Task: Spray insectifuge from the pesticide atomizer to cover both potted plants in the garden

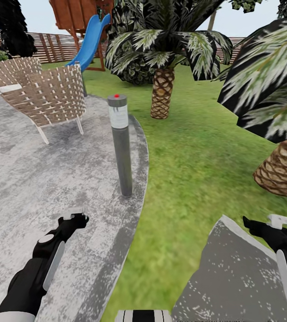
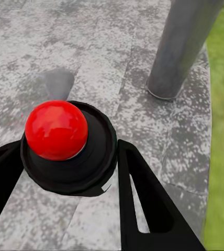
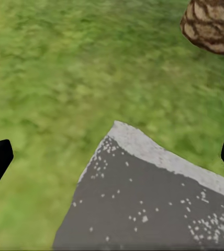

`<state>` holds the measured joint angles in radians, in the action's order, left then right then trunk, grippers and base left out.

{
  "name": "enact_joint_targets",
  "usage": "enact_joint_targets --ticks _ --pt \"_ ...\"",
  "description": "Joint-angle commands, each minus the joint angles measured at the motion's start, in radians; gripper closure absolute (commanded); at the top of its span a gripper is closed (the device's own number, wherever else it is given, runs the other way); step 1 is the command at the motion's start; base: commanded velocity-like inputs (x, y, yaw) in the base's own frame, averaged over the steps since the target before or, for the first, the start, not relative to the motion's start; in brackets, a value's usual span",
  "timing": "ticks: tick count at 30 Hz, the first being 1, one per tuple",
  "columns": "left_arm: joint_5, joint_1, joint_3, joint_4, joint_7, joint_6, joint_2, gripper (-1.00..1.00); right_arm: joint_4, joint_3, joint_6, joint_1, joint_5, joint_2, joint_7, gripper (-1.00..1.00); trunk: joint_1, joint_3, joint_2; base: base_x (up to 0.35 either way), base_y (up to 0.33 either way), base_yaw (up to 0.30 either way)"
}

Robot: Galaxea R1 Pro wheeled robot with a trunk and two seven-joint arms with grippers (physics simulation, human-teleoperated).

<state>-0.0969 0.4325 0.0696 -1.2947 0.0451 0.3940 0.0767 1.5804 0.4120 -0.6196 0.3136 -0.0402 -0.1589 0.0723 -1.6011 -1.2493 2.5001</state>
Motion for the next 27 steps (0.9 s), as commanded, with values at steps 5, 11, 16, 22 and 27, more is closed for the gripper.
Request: enact_joint_targets --ticks 5,11,16,22,27 --pt "-0.011 0.000 0.001 -0.002 0.002 0.006 0.000 1.00 0.001 -0.002 -0.006 0.000 -0.003 0.001 0.004 -1.00 0.000 0.002 0.000 0.000 0.000 -0.263" --pt "-0.012 0.000 0.001 -0.002 0.002 0.006 -0.001 1.00 0.001 -0.006 -0.007 0.000 -0.002 0.001 0.004 -1.00 0.000 0.006 0.000 0.000 0.000 -0.274" --pt "-0.012 0.000 0.001 -0.002 0.002 0.006 -0.001 1.00 0.001 -0.007 -0.008 -0.001 -0.002 0.000 0.004 -1.00 0.000 0.009 0.000 0.000 0.000 -0.282" --pt "-0.012 0.000 0.001 -0.002 0.002 0.006 -0.001 1.00 0.001 -0.007 -0.028 -0.001 -0.001 0.000 0.005 -1.00 0.000 0.011 0.000 0.000 0.000 -0.287" --pt "-0.012 0.000 0.001 -0.002 0.002 0.006 0.000 1.00 0.001 -0.007 -0.041 -0.001 -0.001 -0.002 0.006 -1.00 0.000 0.013 0.000 0.000 0.000 -0.290"
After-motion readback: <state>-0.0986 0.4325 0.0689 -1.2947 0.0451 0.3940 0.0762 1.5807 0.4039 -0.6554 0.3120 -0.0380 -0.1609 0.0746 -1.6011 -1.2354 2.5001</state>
